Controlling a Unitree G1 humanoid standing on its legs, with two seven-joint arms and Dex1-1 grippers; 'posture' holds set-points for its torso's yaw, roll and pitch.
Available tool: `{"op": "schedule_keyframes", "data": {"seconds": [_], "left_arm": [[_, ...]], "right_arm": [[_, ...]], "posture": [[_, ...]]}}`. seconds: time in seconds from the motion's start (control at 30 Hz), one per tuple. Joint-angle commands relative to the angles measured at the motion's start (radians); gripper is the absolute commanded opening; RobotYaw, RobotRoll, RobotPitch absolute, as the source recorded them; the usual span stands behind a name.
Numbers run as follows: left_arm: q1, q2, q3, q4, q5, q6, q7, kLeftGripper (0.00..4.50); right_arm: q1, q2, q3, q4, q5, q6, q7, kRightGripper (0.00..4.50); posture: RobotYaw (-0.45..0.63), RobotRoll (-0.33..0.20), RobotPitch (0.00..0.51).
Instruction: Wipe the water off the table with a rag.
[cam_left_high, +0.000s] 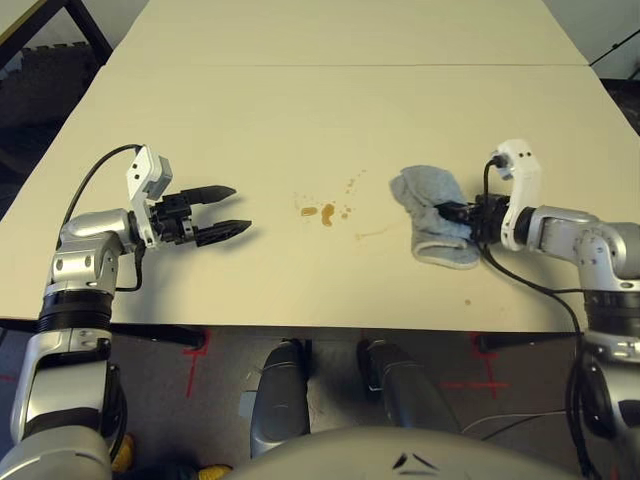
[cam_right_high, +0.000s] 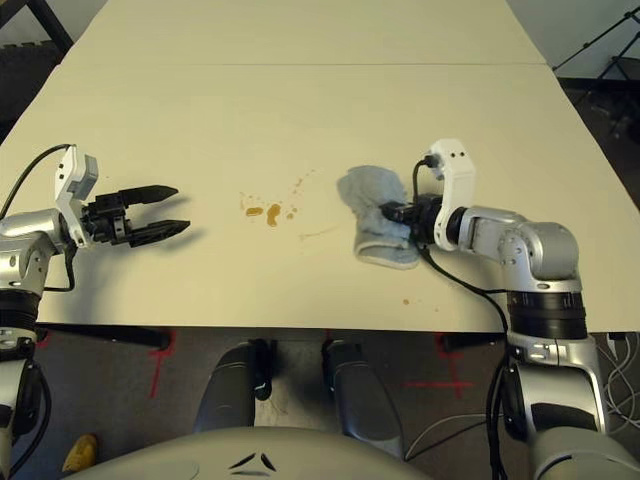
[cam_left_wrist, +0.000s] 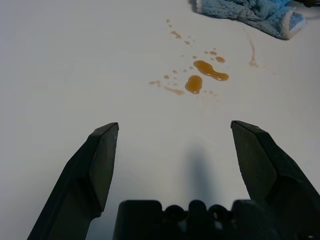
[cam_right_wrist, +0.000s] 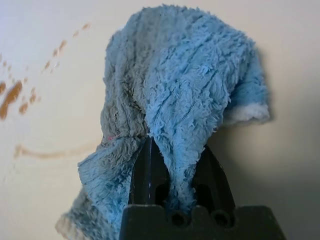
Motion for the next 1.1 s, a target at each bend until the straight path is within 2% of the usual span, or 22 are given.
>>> {"op": "schedule_keyframes", "data": {"seconds": [0.03, 0.27, 0.7, 0.97, 1.1], "left_arm": [[-0.008, 0.023, 0.009, 0.024, 0.011, -0.011, -0.012, 4.50], [-0.020, 0.064, 0.023, 0.040, -0.001, 0.004, -0.048, 4.50], [0.032, 0.061, 0.035, -0.024, -0.011, 0.031, -0.043, 4.50], [0.054, 0.055, 0.040, -0.052, -0.017, 0.046, -0.035, 4.50], [0.069, 0.053, 0.044, -0.070, -0.022, 0.053, -0.029, 4.50]], "right_arm": [[-0.012, 0.052, -0.007, 0.007, 0.002, -0.008, -0.032, 0.18], [-0.023, 0.161, 0.050, 0.031, -0.027, -0.038, -0.060, 0.18], [-0.070, 0.365, 0.178, 0.096, -0.079, -0.080, -0.061, 0.18], [-0.143, 0.543, 0.243, 0.256, -0.147, -0.185, -0.065, 0.18], [-0.159, 0.593, 0.288, 0.297, -0.173, -0.204, -0.038, 0.18]], "posture": [[-0.19, 0.000, 0.184], [-0.16, 0.000, 0.171], [-0.14, 0.000, 0.178], [-0.12, 0.000, 0.186], [-0.12, 0.000, 0.189]]}}
